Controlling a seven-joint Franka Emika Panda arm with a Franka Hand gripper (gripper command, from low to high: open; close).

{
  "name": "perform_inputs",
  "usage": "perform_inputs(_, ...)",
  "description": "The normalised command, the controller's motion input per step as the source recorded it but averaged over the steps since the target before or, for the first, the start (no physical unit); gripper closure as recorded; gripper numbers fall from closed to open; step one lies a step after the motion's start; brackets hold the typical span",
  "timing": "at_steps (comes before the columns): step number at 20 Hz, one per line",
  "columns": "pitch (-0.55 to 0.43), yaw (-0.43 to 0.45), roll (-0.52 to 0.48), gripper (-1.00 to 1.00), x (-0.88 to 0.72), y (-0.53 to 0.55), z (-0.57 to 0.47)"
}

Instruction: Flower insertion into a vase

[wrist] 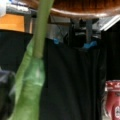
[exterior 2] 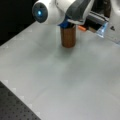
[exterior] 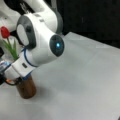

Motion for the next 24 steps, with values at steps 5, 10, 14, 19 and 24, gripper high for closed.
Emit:
perform_inputs(5,0.022,-0.214,0.067,-1.00,0.17,-0.04,0.12)
perform_inputs(10,-0.058,-0.231,0.119,-1.00,0.21,-0.03,0.24)
perform_inputs(14,-0.126,-0.258,0.145,-1.00,0.20,0.02,0.27)
perform_inputs(19,-0.235,-0.263,0.108,-1.00,0.19,0.15,0.23)
perform_inputs(24,-0.434,-0.251,0.068,-1.00,0.23,0.43,0.18)
